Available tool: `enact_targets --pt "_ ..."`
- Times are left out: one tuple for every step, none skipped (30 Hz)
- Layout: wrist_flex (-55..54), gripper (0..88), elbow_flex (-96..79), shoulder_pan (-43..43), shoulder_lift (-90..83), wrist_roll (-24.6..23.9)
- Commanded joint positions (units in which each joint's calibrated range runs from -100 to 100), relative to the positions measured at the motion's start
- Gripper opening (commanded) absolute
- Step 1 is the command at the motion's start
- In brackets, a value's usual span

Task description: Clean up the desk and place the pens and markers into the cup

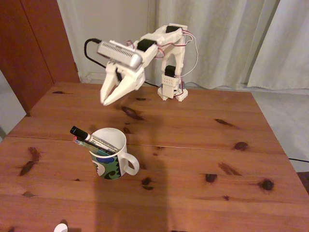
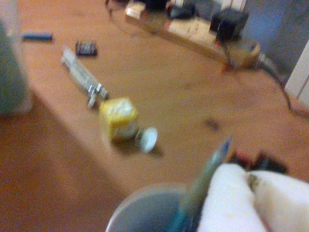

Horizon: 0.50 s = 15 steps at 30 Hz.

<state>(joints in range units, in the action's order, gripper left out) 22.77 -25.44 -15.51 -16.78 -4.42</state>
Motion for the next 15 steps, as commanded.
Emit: enact_targets --pt "13.1 0.8 -2.4 2.5 -14.0 0.2" --pt "17.2 0.8 -3.8 3.4 -16.9 0.2" --pt "21.0 0.8 -5.2 4.4 -20.0 0.2" --pt "24.9 0.8 -6.8 5.4 -22.8 0.1" --pt "28.5 0.8 -8.6 6.4 -25.8 -0.1" --pt "31.9 0.8 -10.5 7.4 -28.7 -0.1" --pt "35.2 0.8 -12.5 8.4 -31.4 -0.1" --pt "37.9 0.8 -14.9 9.4 -34.2 -0.1" --pt "40.2 0.8 -17.4 10.2 -36.8 -0.1" --pt "42.0 0.8 -19.9 10.8 -39.4 -0.1" --pt "43.6 0.8 -22.4 11.5 -41.8 -0.1" --pt "44.7 0.8 -25.2 12.2 -44.1 -0.1" --pt "45.6 0.8 -27.9 12.8 -46.3 -0.1" --pt "46.3 0.8 -31.0 13.4 -48.4 -0.1" --pt "46.9 0.8 -34.3 13.9 -50.5 -0.1"
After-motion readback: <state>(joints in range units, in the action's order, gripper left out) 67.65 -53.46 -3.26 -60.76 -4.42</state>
